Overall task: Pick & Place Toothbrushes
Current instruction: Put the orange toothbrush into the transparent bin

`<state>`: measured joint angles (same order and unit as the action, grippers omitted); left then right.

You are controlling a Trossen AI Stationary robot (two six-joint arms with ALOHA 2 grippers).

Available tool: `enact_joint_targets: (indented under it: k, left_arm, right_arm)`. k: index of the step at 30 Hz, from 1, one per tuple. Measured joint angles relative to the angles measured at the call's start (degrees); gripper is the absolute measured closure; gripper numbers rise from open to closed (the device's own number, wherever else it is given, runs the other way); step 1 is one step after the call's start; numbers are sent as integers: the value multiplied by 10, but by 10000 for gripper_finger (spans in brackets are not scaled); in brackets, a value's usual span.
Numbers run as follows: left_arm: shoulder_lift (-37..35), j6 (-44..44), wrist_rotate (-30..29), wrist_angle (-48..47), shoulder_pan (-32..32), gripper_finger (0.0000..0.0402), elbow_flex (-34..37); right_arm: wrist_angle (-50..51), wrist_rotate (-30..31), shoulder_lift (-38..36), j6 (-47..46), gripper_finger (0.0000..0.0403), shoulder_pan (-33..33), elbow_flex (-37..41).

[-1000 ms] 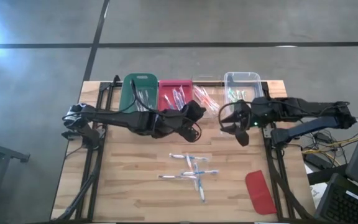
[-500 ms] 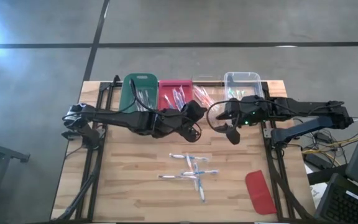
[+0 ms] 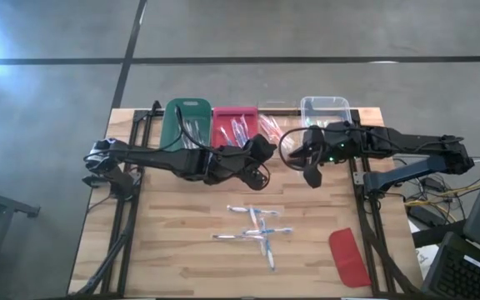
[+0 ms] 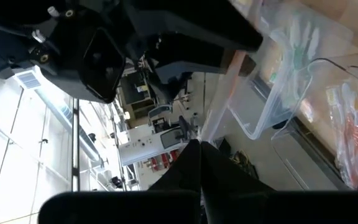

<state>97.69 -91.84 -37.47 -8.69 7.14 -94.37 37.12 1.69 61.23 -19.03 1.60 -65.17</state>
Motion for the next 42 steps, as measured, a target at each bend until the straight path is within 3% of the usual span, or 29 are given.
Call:
enact_joint_targets:
  k: [5, 13, 17, 21, 25, 32, 37, 42]
  left_arm:
    - [0, 4, 0, 0, 0, 392, 0]
    - [0, 21, 1, -4, 0, 378, 0]
    - [-1, 43, 4, -52, 3, 373, 0]
    - [-7, 136, 3, -122, 5, 345, 0]
    - [-21, 300, 7, -223, 0, 305, 0]
    - [-24, 552, 105, -355, -23, 266, 3]
    - [-37, 614, 187, -354, -36, 275, 41]
    - [-84, 630, 253, -264, -45, 290, 123]
  right_arm:
    - [0, 0, 0, 6, 374, 8, 0]
    - [1, 10, 0, 13, 374, 10, 0]
    - [17, 13, -4, 16, 385, 22, -5]
    - [39, 14, -6, 17, 393, 46, -12]
    - [44, 8, 5, 23, 393, 102, -12]
    - [46, -97, 86, 39, 393, 230, -28]
    - [57, -121, 164, 49, 392, 282, -74]
    - [116, -108, 250, 64, 392, 308, -148]
